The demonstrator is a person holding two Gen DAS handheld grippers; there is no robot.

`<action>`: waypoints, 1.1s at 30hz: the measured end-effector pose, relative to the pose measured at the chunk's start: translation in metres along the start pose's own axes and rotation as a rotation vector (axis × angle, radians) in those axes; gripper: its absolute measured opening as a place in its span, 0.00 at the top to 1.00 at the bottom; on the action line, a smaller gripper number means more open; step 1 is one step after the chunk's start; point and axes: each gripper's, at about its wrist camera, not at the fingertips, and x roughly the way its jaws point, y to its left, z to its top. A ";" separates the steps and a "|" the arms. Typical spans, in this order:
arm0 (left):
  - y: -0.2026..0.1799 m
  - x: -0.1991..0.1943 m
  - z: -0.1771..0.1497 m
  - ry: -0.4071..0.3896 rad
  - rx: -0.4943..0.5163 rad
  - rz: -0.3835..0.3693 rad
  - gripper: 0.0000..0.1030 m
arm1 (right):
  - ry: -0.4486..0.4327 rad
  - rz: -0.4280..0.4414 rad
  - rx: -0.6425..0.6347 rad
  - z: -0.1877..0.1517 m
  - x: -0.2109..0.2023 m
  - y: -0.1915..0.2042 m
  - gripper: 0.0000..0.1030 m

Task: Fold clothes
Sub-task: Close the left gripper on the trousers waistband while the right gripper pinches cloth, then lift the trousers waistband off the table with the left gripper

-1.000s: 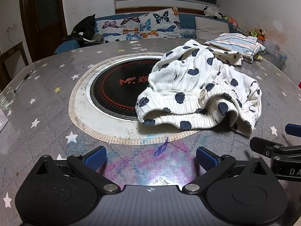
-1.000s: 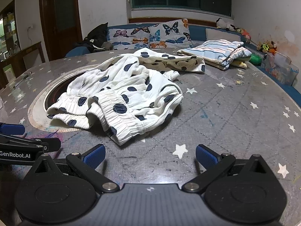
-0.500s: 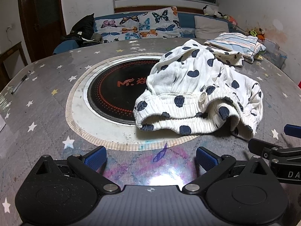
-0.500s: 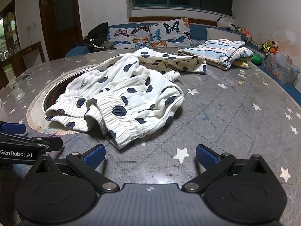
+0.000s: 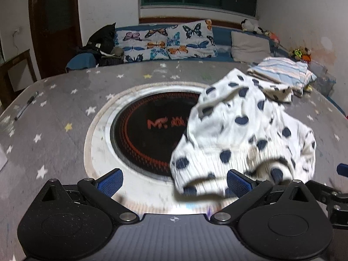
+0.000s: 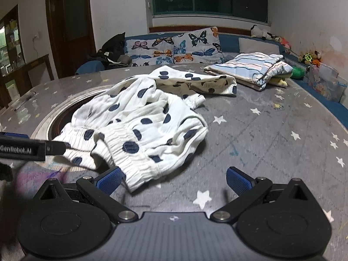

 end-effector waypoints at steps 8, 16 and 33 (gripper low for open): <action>0.005 0.030 0.020 0.039 0.024 -0.067 0.21 | -0.009 0.014 0.054 0.015 0.012 -0.015 0.01; 0.006 0.042 0.019 0.089 0.044 -0.195 0.66 | 0.024 0.051 0.129 0.022 0.029 -0.028 0.16; 0.024 -0.012 0.015 0.015 0.028 -0.273 0.88 | 0.030 0.154 0.143 0.015 0.013 -0.028 0.95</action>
